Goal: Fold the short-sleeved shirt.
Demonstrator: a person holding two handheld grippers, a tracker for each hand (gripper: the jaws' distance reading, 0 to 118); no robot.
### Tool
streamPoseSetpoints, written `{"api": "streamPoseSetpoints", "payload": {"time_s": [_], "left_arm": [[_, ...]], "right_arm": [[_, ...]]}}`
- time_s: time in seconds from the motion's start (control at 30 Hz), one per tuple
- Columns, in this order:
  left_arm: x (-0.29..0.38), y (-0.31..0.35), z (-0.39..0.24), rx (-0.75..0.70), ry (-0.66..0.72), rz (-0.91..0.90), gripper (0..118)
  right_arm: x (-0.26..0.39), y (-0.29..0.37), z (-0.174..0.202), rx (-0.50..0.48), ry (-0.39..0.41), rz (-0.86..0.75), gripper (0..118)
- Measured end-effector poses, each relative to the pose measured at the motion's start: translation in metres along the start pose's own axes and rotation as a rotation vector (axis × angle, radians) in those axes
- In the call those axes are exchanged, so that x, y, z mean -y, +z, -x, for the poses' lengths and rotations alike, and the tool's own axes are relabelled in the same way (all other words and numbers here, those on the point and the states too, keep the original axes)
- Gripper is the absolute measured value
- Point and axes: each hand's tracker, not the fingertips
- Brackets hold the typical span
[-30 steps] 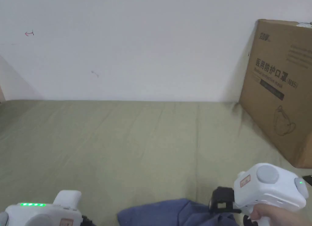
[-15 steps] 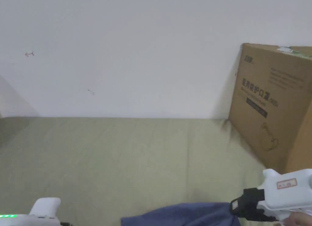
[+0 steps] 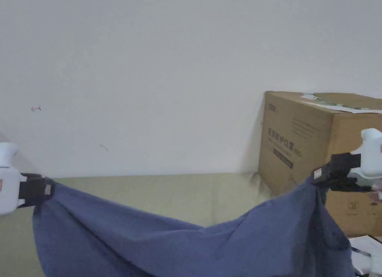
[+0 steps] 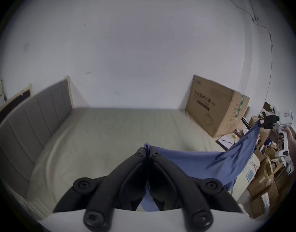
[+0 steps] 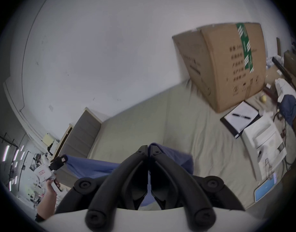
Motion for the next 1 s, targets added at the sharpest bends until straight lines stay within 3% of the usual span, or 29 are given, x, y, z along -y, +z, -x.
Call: {"api": "streamPoseSetpoints", "payload": {"time_s": [0.1, 0.23, 0.5, 0.6, 0.7, 0.8, 1.0], "left_arm": [[-0.030, 0.010, -0.003, -0.028, -0.001, -0.039, 0], [-0.066, 0.013, -0.002, -0.090, 0.014, -0.102, 0], [-0.112, -0.026, 0.018, -0.152, 0.116, -0.147, 0], [-0.110, -0.042, 0.025, -0.177, 0.174, -0.244, 0], [-0.098, -0.053, 0.029, -0.171, 0.245, -0.332, 0], [-0.078, -0.065, 0.030, -0.168, 0.207, -0.356, 0], [-0.018, -0.079, 0.034, -0.152, 0.192, -0.246, 0]], "right_arm": [[-0.026, 0.011, 0.013, 0.008, 0.008, -0.048, 0], [-0.059, 0.014, 0.041, 0.062, 0.081, -0.115, 0], [-0.117, -0.032, 0.073, 0.055, 0.085, -0.209, 0], [-0.131, -0.057, 0.080, 0.041, 0.080, -0.251, 0], [-0.135, -0.081, 0.083, 0.051, 0.104, -0.294, 0], [-0.127, -0.105, 0.073, 0.043, 0.102, -0.320, 0], [-0.061, -0.138, 0.032, 0.046, 0.079, -0.263, 0]]}}
